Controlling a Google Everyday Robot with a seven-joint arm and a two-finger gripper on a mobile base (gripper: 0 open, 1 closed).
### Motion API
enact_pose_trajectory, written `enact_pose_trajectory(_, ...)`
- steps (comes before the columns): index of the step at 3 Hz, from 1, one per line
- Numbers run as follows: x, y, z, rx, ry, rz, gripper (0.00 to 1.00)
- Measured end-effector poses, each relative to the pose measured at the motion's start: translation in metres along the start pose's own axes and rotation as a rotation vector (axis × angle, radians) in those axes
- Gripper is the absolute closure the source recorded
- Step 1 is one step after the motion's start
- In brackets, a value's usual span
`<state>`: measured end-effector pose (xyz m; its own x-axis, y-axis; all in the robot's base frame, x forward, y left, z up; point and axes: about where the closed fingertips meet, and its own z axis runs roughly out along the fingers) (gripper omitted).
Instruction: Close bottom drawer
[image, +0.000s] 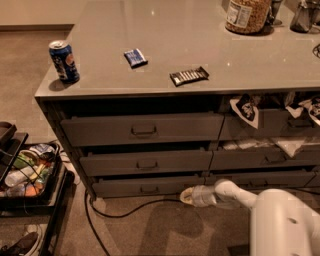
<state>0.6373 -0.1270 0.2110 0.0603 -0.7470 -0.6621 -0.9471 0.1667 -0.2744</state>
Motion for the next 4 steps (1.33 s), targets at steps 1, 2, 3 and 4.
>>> enact_pose_trajectory(1,0.007,-0.028,-0.079,0.135,0.11,0.01,1.0)
enact_pose_trajectory(2,-0.006,-0.031,-0.13,0.197,0.196,0.0,1.0)
enact_pose_trajectory(3,-0.023,-0.005,-0.156,0.197,0.251,-0.009,1.0)
enact_pose_trajectory(4,-0.038,0.023,-0.175,0.193,0.312,-0.012,1.0)
